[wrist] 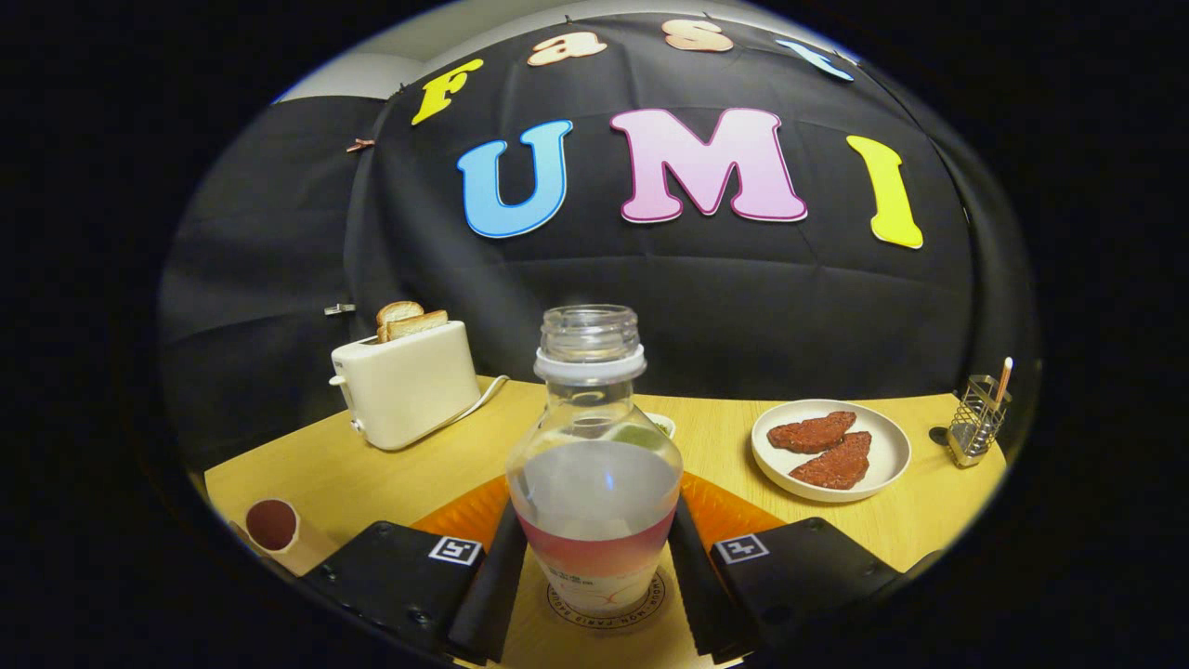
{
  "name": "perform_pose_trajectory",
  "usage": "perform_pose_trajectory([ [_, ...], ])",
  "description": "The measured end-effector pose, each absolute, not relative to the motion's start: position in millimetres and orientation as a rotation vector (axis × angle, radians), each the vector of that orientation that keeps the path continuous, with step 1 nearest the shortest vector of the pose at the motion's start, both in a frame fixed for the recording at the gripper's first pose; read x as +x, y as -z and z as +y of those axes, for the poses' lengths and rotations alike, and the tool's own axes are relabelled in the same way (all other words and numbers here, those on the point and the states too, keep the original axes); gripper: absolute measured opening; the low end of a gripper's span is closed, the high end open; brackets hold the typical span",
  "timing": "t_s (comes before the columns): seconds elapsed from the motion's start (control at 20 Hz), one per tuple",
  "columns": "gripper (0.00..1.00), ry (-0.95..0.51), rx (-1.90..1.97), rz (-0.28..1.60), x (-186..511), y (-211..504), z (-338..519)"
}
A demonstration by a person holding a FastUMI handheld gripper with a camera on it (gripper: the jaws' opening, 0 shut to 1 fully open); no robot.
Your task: Take the bottle from table, then pour the juice into the cup, finally place the bottle on the coaster
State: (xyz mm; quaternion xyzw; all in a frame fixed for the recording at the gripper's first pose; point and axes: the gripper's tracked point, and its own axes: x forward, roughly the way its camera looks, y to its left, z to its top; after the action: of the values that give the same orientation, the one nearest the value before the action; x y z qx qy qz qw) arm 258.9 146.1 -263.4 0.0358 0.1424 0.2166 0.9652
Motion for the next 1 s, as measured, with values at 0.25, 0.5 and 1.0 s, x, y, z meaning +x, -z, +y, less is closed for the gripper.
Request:
perform_pose_trajectory([
  [0.25,0.76,-0.433,0.053,0.288,261.8,272.7,145.1],
  [0.5,0.79,-0.454,-0.004,0.283,256.8,273.0,145.5],
  [1.0,0.99,-0.375,0.023,0.285,256.7,259.2,123.2],
])
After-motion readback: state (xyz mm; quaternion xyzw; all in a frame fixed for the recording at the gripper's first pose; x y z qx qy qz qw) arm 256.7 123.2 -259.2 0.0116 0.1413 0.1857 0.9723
